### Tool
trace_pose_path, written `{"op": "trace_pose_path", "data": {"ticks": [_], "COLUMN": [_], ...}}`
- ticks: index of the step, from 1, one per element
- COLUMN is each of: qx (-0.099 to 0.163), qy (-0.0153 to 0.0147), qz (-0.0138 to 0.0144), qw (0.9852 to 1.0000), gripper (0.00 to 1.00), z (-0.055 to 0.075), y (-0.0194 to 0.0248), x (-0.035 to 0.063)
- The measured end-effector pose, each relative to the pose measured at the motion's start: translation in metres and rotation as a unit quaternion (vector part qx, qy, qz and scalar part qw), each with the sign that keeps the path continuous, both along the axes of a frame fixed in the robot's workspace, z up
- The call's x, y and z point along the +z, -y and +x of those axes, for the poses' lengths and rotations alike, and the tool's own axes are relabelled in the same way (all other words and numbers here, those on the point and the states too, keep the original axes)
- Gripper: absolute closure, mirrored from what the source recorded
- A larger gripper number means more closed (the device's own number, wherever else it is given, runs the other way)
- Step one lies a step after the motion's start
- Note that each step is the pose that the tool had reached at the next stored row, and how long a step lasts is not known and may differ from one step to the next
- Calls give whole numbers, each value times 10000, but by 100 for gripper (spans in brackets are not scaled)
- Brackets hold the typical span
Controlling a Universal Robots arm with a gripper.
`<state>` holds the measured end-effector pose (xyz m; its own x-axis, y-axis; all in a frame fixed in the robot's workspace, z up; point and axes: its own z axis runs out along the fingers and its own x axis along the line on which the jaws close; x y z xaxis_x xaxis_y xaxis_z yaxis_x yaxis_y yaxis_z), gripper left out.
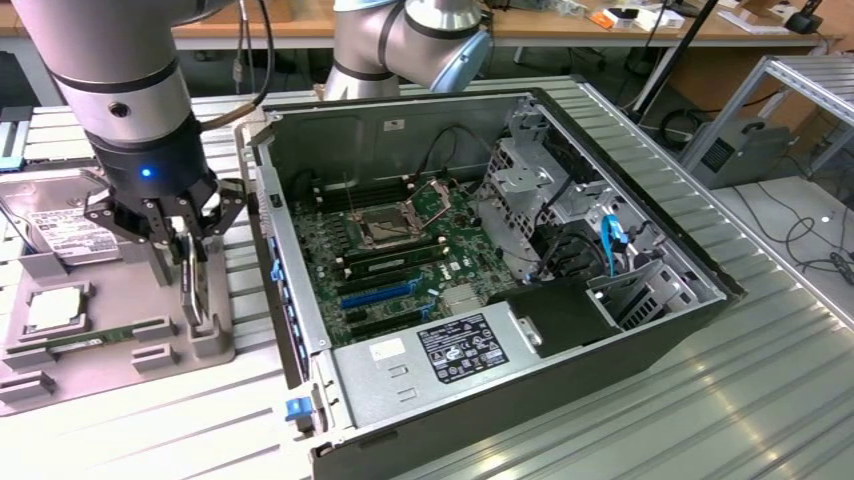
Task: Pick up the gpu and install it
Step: 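Pick up the gpu and move the gpu toward the slot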
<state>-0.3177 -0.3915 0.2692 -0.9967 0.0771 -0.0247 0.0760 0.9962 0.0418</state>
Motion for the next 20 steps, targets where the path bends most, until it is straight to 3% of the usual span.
{"op": "trace_pose_path", "data": {"ticks": [20], "qx": [0], "qy": [0], "qz": [0], "qw": [10000], "gripper": [73], "z": [0], "y": [0], "x": [251]}}
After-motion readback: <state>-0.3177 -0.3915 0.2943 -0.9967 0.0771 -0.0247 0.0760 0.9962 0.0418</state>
